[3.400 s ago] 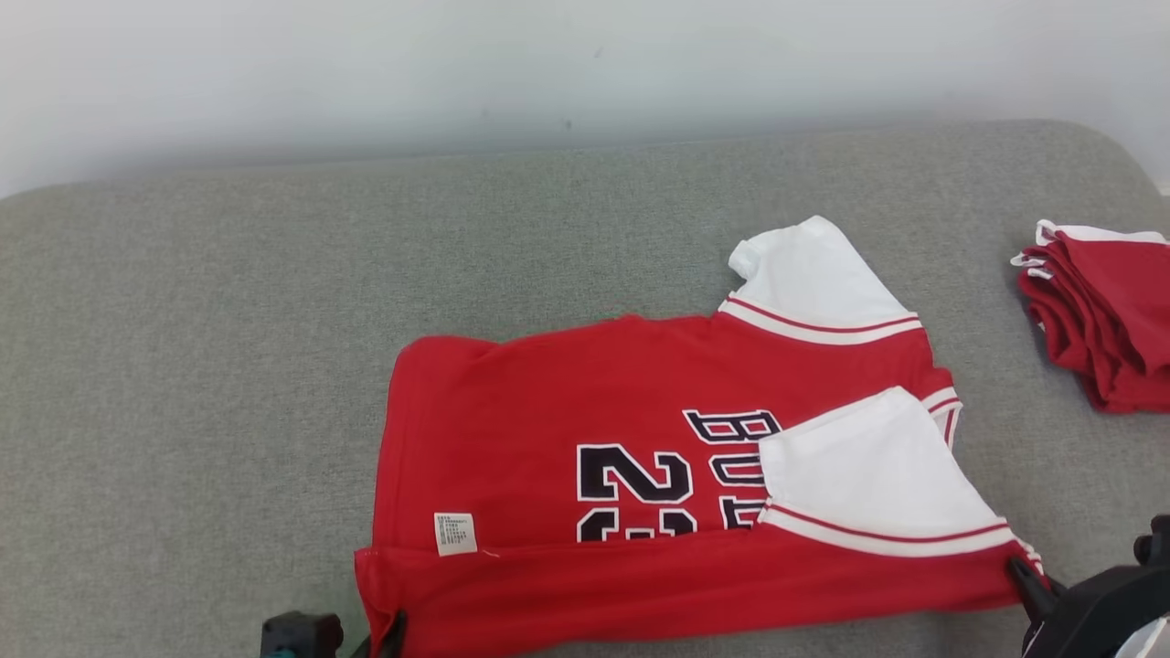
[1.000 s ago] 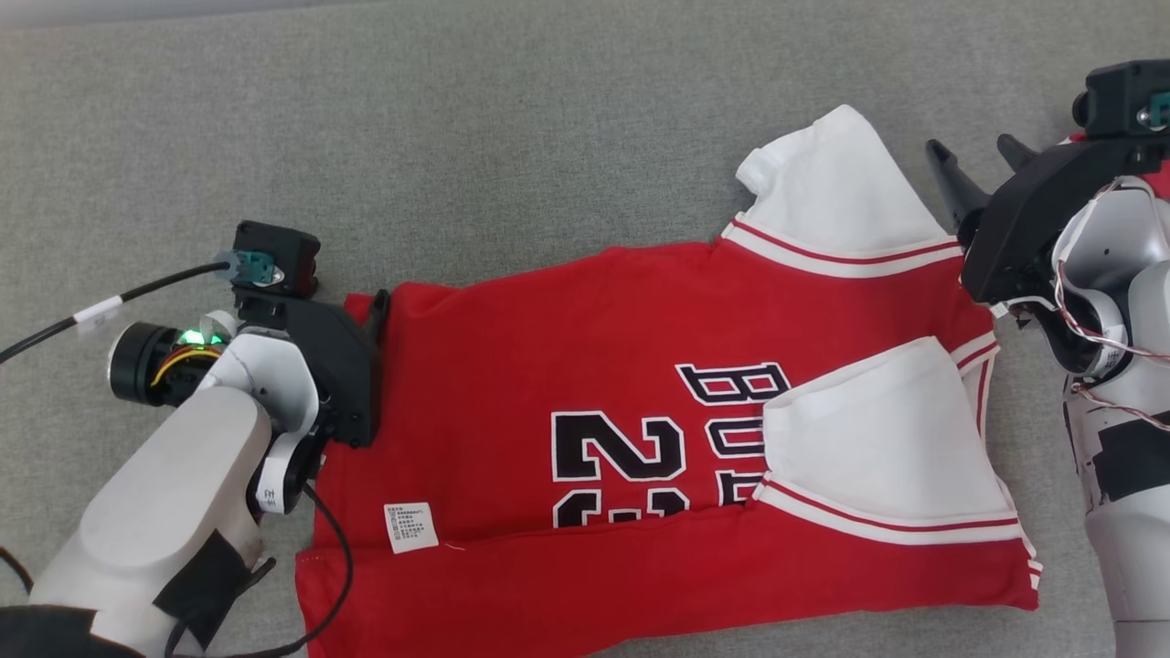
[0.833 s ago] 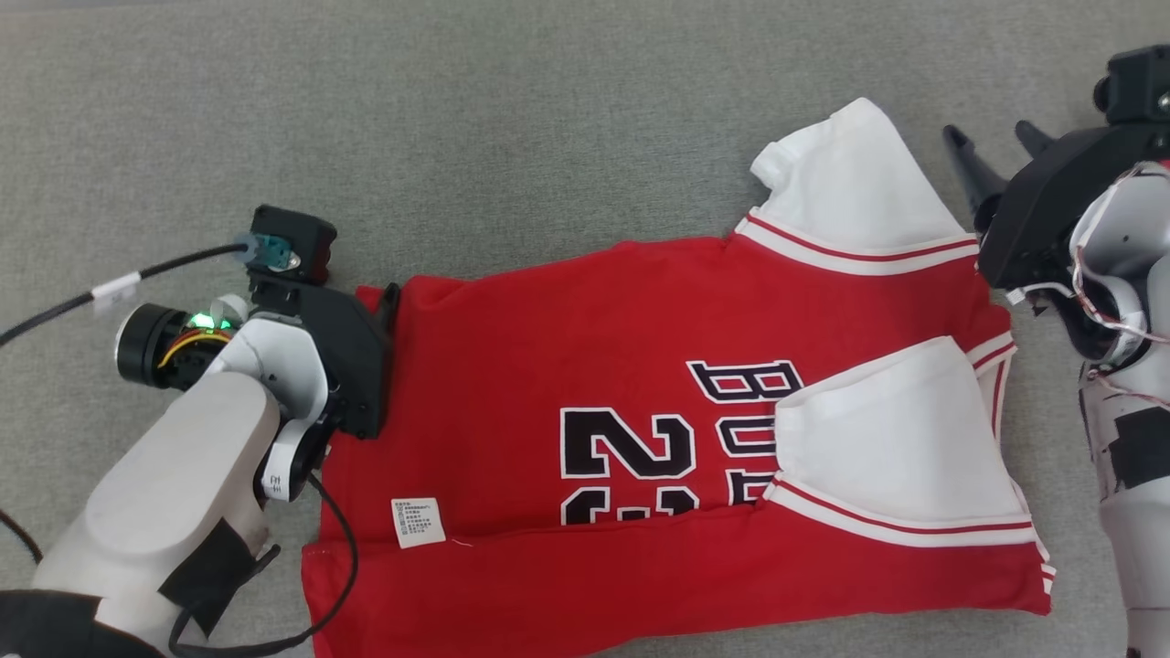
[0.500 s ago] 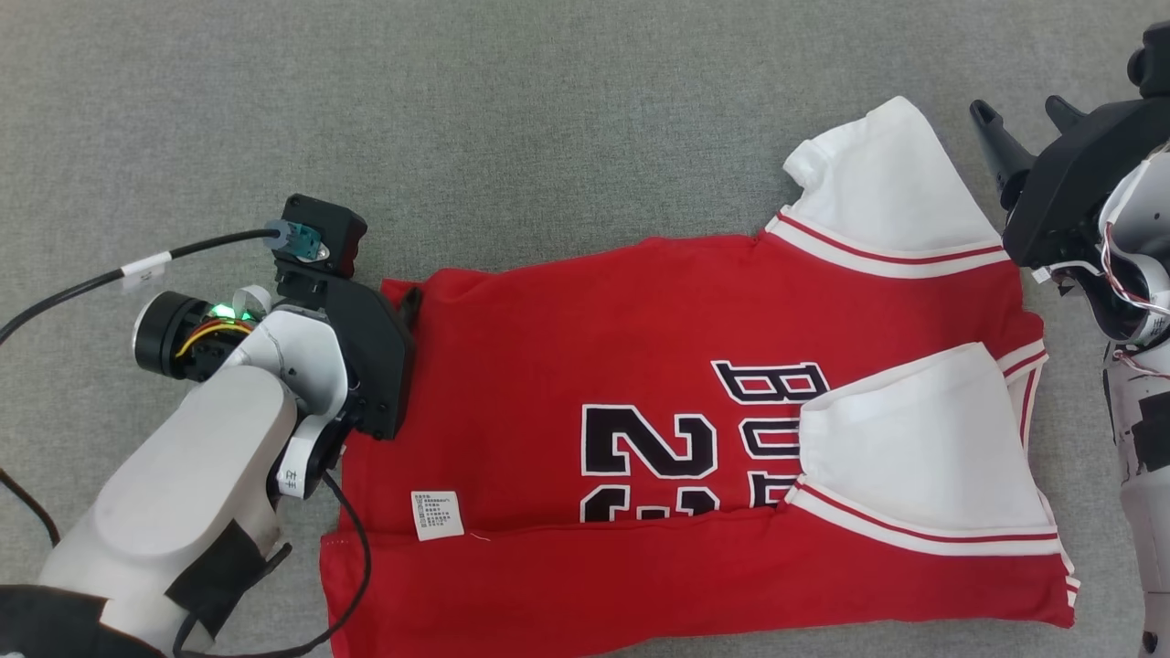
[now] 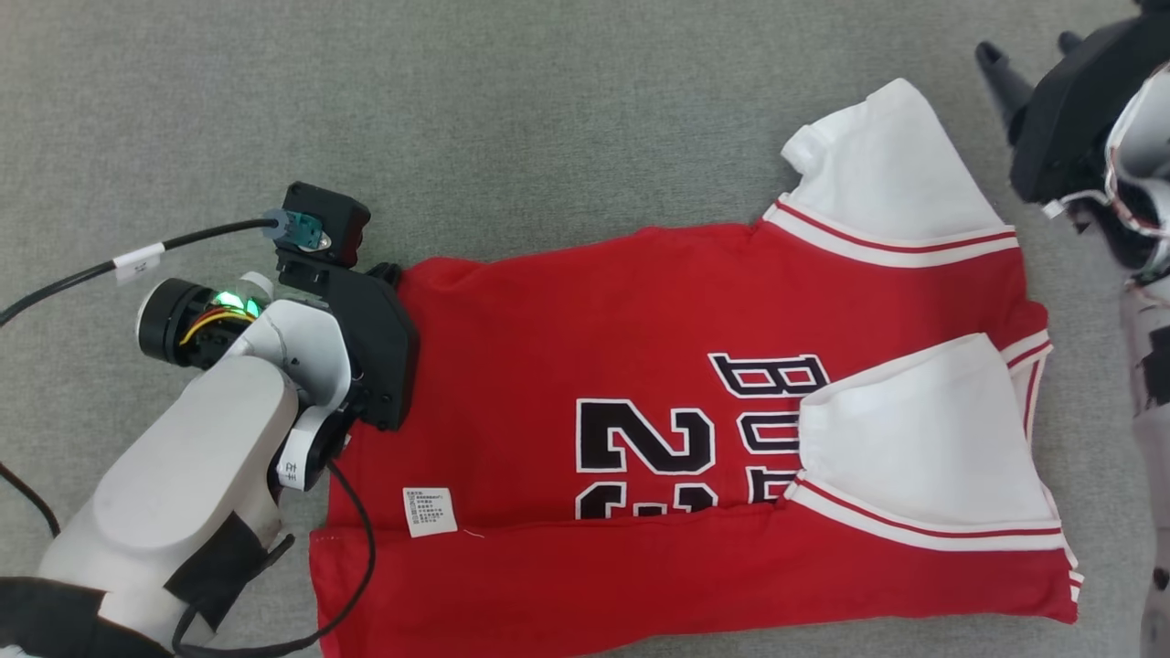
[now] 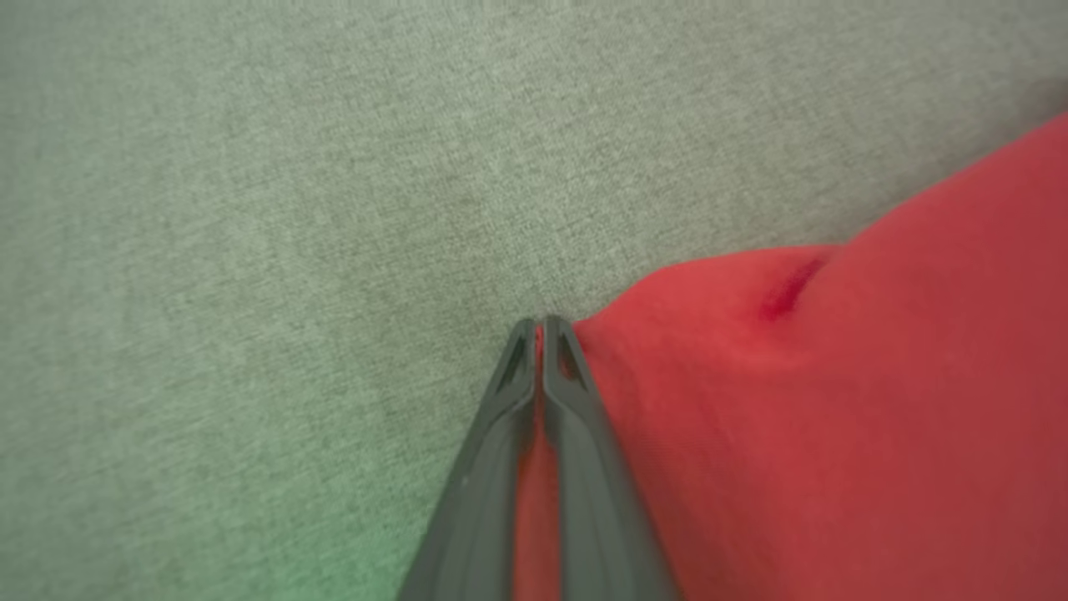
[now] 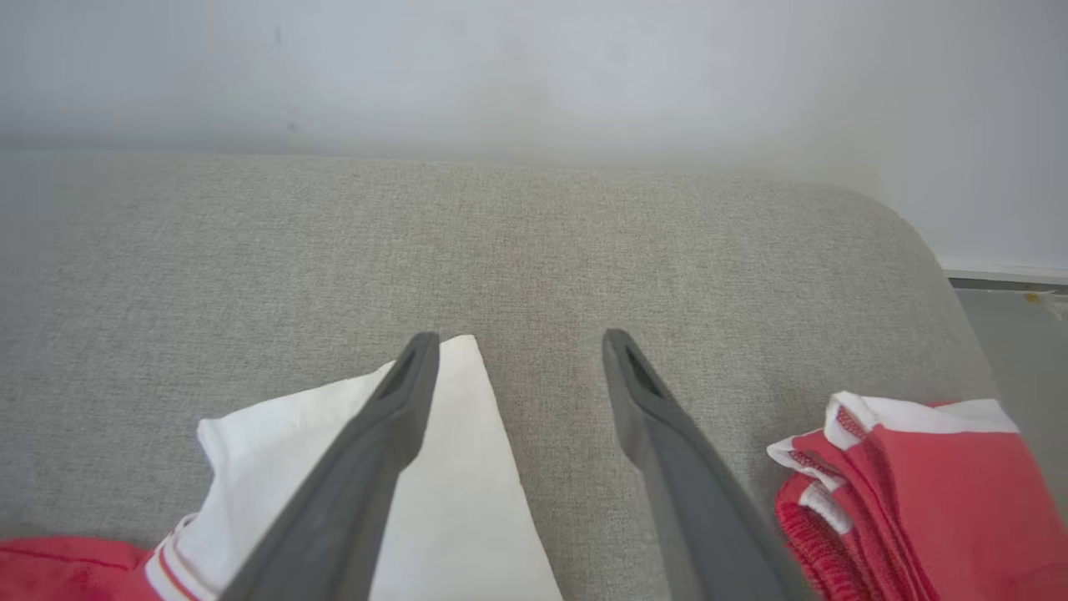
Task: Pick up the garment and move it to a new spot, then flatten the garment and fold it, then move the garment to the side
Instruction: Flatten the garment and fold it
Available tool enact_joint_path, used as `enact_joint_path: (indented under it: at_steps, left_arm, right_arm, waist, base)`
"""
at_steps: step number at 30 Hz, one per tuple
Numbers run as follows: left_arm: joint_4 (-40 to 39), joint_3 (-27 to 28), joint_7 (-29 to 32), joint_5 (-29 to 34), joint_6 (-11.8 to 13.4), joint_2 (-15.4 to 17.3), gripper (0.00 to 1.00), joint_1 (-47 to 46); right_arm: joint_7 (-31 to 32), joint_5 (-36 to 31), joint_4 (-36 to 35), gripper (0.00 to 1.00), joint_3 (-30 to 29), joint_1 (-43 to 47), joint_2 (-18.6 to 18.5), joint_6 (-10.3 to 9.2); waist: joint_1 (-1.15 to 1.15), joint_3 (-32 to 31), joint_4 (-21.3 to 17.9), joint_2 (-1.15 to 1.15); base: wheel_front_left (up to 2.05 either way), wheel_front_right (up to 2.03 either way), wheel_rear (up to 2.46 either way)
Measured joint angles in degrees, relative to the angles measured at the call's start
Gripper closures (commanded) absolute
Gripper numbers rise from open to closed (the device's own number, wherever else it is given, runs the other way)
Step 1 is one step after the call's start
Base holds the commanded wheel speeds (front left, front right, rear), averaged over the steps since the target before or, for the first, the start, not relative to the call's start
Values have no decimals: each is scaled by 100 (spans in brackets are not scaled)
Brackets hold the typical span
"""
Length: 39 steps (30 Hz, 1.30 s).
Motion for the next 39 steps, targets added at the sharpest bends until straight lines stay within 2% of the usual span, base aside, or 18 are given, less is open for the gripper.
enact_joint_path:
  at_steps: [6,15,25,28,34,35,36,39]
  left_arm:
    - [-322,46,-249,-4,-21,23,100,11]
    - [-1014,122,-711,12,37,180,100,252]
    - [-1432,149,-811,47,164,352,100,454]
    - [-1488,147,-827,47,189,352,100,459]
    - [-1463,99,-892,46,212,264,100,497]
    - [-1449,96,-921,46,214,243,100,503]
    - [-1416,102,-1031,47,237,186,100,519]
    - [-1322,146,-1352,79,294,88,100,526]
  right_arm:
    - [156,-422,171,0,-282,-365,-121,0]
    - [-18,-965,506,0,-488,-349,-155,0]
    - [-101,-892,702,0,-397,-83,-79,0]
    - [-244,-805,723,0,-283,-89,-80,0]
    - [-148,-810,953,0,-211,-119,-111,-16]
    - [-146,-811,971,15,-208,-127,-118,-18]
    - [-146,-815,993,100,-198,-159,-120,-16]
    - [-310,-976,957,100,-260,-212,-107,-7]
  waist:
    - [1,117,180,1]
    - [2,376,482,1]
    - [1,515,557,1]
    - [1,538,584,1]
    - [1,521,692,1]
    - [1,516,711,1]
    - [0,528,743,0]
    - [1,568,768,1]
  base:
    - [0,0,0]
    - [0,0,0]
    - [0,0,0]
    - [0,0,0]
    - [0,0,0]
    - [0,0,0]
    - [0,0,0]
    - [0,0,0]
